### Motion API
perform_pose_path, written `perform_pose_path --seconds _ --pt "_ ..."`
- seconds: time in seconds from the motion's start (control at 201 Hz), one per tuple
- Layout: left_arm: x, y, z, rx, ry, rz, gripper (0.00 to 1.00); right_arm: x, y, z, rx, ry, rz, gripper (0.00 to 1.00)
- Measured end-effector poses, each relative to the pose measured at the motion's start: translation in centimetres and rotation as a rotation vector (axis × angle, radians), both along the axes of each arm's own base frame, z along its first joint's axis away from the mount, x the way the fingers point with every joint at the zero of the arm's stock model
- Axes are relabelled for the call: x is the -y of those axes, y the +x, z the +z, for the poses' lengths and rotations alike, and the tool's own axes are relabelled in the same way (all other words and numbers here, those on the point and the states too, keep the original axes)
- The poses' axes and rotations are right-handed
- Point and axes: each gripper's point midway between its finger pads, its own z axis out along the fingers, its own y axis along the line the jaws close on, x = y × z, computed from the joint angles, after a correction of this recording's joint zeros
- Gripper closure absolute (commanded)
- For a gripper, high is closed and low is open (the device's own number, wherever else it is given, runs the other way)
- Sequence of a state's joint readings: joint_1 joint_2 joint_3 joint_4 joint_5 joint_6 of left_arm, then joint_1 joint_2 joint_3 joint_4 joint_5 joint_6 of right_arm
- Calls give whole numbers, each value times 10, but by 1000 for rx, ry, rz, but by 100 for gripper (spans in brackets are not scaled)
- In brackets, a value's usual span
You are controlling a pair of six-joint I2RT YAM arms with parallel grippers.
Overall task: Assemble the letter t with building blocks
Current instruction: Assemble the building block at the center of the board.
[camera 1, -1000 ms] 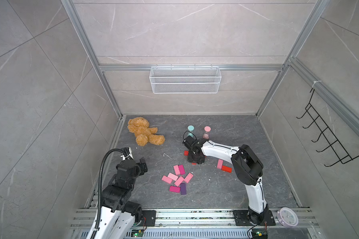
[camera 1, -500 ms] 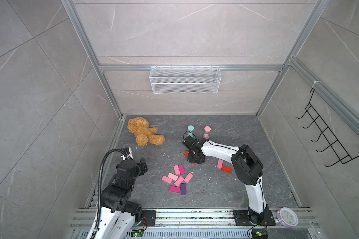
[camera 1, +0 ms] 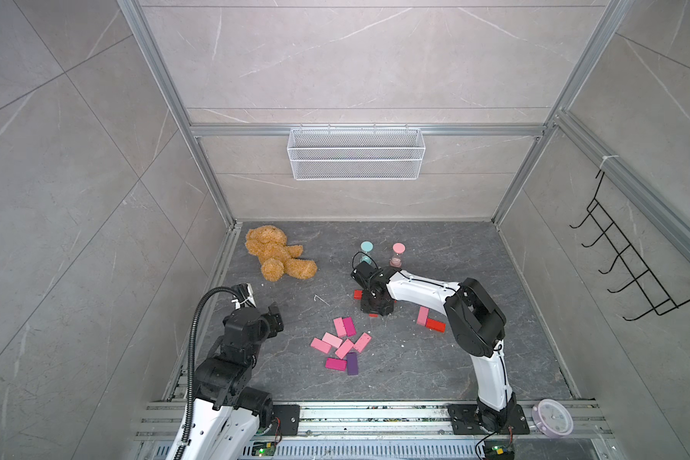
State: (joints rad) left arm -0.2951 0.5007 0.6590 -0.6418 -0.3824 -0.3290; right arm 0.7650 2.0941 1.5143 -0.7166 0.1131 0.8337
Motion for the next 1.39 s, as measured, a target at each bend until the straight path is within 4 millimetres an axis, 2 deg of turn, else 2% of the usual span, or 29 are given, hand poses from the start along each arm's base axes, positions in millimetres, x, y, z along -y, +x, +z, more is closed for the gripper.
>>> perform_pose_path --seconds 0.547,0.697,0.761,0.806,0.856,0.886,0.975,1.09,1.219,1.309,1.394 --pt "3 0 3 15 -15 -16 12 2 0 0 1 -11 -3 59" --pt "3 1 4 20 -16 -16 12 2 0 0 1 -9 -2 56" --pt "3 1 4 20 -16 -16 12 2 0 0 1 -9 7 51" --pt "3 1 4 20 -16 -16 12 2 -1 0 -1 -10 19 37" --pt "3 1 4 20 -16 -16 12 1 -1 1 -1 -8 28 32" --pt "3 1 4 20 -16 -16 12 1 -2 1 -4 -7 37 26" --pt "3 1 4 20 -16 -16 12 2 -4 3 -9 -6 48 24" --pt "3 1 4 20 -16 -16 12 4 -7 12 -6 3 50 23" --pt "3 1 4 20 -16 -16 12 3 -12 32 21 28 58 23" --pt "3 1 4 19 -16 -16 11 -1 -24 49 44 47 73 25" --pt "3 1 4 19 -15 -15 11 -7 -45 60 52 65 92 26"
